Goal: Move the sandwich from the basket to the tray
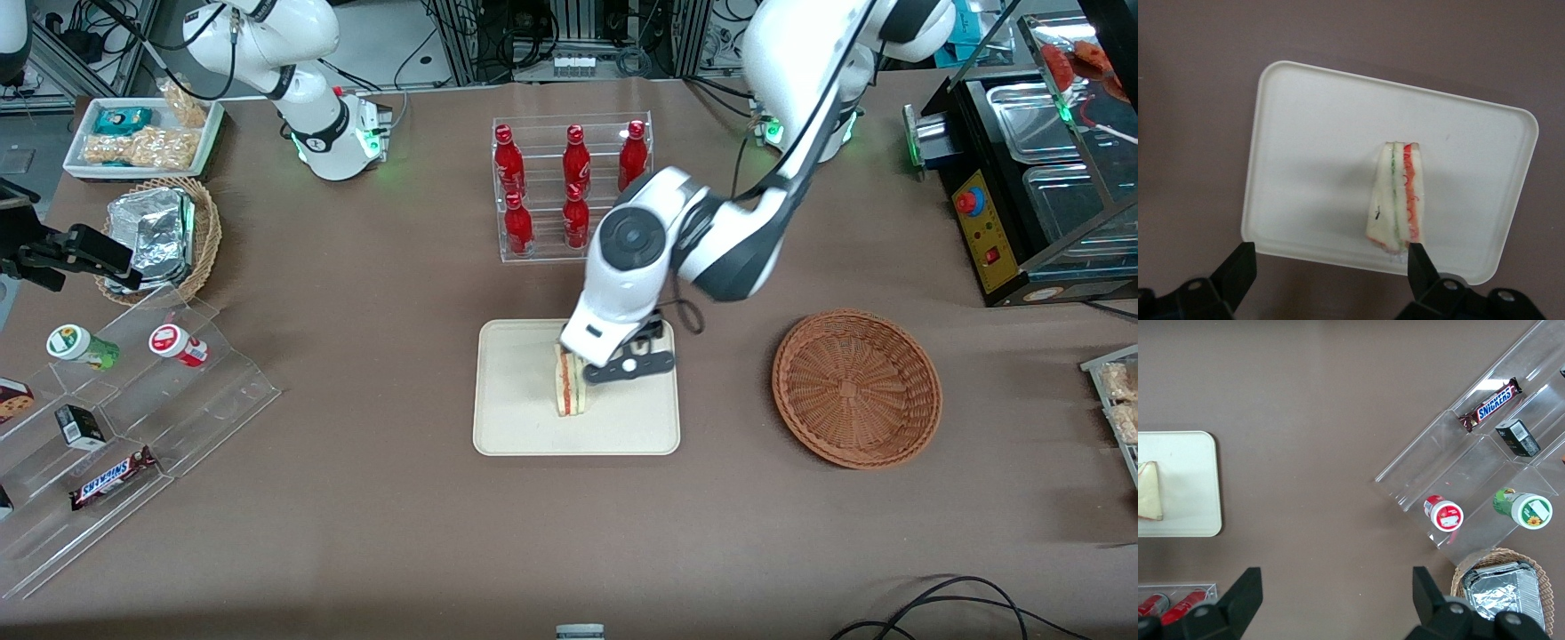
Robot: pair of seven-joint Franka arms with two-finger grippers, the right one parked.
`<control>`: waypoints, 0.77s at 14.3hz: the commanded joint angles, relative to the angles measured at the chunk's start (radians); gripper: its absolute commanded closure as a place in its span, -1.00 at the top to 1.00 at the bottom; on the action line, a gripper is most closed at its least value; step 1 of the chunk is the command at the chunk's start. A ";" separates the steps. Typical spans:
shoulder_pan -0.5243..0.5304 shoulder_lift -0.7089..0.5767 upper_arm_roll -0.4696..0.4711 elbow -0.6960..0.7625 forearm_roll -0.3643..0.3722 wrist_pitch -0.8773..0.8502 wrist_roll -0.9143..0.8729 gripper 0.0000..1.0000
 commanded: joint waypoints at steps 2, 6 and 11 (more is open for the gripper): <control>0.075 -0.102 -0.003 -0.125 0.016 -0.038 -0.031 1.00; 0.198 -0.232 -0.003 -0.278 0.020 -0.041 0.007 1.00; 0.379 -0.401 -0.004 -0.433 0.023 -0.084 0.242 1.00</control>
